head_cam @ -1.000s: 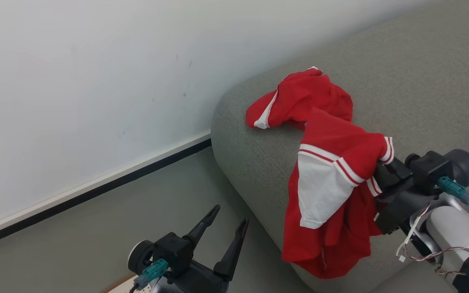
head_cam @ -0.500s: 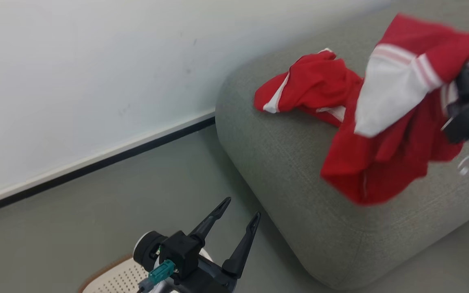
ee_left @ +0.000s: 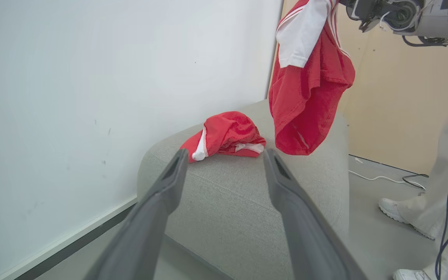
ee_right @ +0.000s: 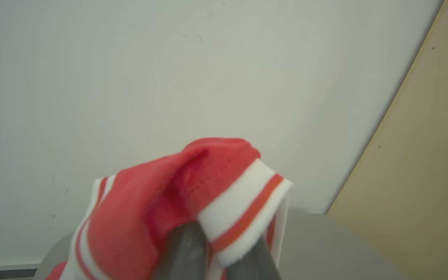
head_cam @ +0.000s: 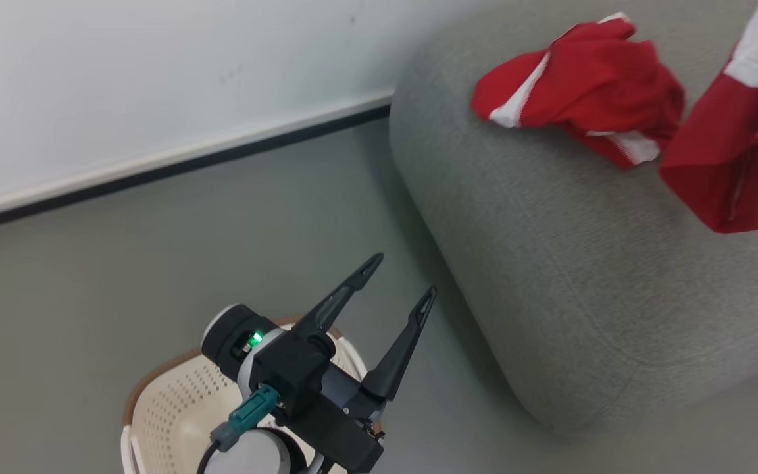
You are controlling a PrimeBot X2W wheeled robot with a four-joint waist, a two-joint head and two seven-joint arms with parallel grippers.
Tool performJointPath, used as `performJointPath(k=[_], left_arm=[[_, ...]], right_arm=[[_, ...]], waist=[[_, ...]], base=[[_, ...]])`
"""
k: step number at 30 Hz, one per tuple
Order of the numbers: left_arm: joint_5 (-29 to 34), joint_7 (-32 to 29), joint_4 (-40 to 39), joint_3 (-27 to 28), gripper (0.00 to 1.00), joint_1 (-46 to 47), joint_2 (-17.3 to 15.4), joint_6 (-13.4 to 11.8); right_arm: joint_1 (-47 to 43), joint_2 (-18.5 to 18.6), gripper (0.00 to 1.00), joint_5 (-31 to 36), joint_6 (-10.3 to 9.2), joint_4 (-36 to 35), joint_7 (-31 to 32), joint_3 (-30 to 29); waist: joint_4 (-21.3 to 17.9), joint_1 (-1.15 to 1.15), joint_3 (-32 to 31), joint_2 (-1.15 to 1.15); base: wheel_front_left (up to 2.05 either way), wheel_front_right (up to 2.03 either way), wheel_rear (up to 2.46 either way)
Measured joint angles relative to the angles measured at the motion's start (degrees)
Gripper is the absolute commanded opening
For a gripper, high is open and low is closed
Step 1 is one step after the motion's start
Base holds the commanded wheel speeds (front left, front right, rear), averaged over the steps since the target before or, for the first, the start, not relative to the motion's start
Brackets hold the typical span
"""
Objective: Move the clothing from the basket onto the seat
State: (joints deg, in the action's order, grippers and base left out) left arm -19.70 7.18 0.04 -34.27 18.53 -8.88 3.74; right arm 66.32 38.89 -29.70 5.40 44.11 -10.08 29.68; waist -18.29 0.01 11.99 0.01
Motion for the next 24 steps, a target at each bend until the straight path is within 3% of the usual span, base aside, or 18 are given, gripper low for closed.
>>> performJointPath(k=[8,13,20,24], left_arm=[[2.3,-2.9,-5.2,0.0,1.0,2.6,-1.3,-0.3],[3.2,-4.2,-8.1,0.1,1.0,4.9,-2.1,-0.2],[4.5,-5.7,-10.1,0.7,1.0,9.2,-2.2,-0.3],[5.3,-5.9,-10.0,0.6,1.0,10.7,-2.2,-0.2]], right_arm=[[4.1,2.4,0.0,0.1,-0.45,6.5,1.5,-1.6],[6.3,2.8,0.0,0.1,-2.7,8.5,1.5,-2.8],[8.5,-0.8,0.0,0.1,-4.98,12.0,0.9,-2.9],[9.1,-3.6,0.0,0.3,-4.97,14.1,0.4,-1.8]], waist=[[3.8,0.0,7.4,0.0],[5.6,-0.01,11.7,0.0],[7.2,0.0,17.9,0.0],[7.8,0.0,20.7,0.01]], base=[[0.0,0.0,0.0],[0.0,0.0,0.0],[0.0,0.0,0.0],[0.0,0.0,0.0]])
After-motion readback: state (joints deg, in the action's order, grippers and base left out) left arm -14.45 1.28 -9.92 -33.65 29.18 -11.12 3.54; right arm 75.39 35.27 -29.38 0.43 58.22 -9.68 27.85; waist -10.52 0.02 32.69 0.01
